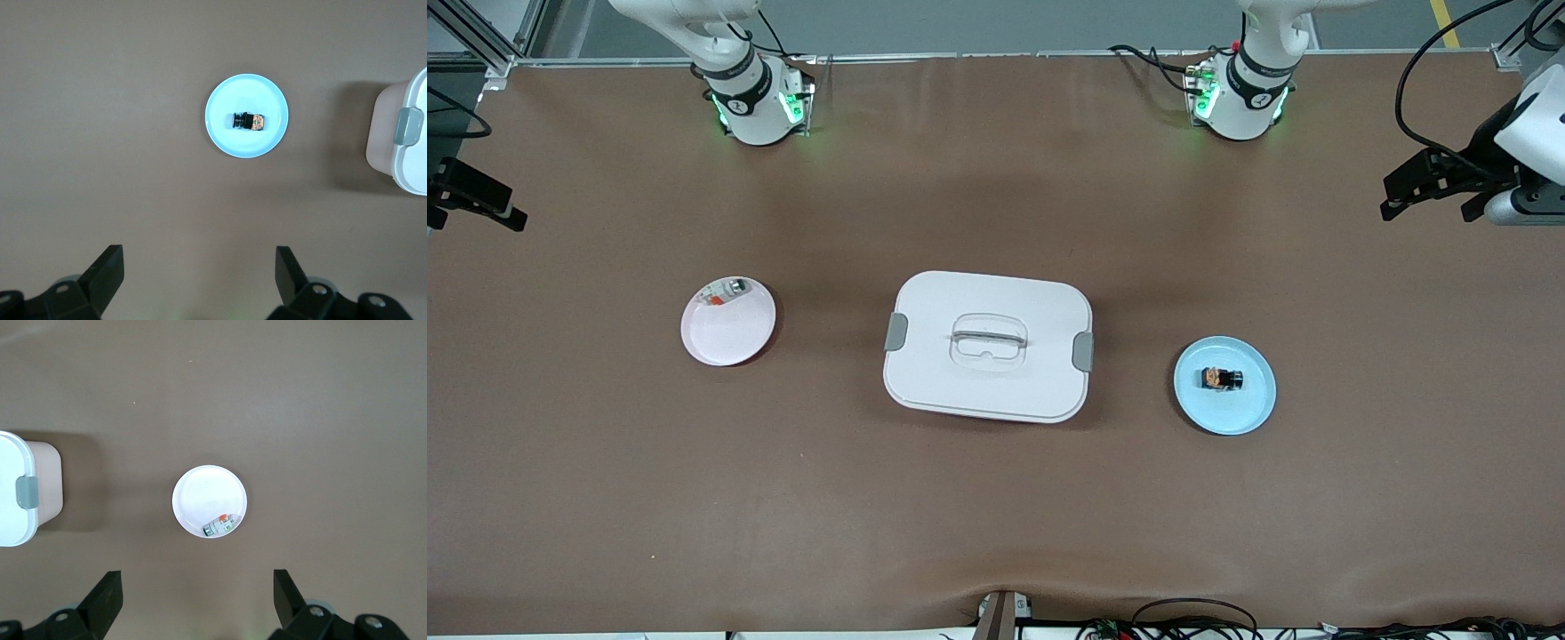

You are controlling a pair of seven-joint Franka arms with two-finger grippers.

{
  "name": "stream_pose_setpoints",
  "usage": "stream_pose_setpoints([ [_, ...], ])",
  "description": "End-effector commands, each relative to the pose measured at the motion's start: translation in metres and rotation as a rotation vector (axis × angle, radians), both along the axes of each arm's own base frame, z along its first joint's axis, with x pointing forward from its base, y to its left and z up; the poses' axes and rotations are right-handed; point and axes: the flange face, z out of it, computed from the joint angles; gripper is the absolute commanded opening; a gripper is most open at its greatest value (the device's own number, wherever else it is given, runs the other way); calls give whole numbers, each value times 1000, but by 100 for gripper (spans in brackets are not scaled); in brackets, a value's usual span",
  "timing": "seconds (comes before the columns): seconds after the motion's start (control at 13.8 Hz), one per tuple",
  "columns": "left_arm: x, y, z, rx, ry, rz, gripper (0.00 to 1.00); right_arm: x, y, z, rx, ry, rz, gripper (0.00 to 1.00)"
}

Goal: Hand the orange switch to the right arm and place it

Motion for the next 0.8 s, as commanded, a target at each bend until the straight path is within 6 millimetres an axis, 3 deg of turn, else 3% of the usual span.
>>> stream_pose_setpoints([
  [0.0,0,-1,4,-2,-5,2,100,-7,-1,3,14,-4,11,100],
  [0.51,-1,-4,6,-1,-7,-4,100,-7,-3,4,14,-6,7,100],
  [0.72,3,-5,-5,1,19,-4,100,-6,-1,4,14,-7,10,100],
])
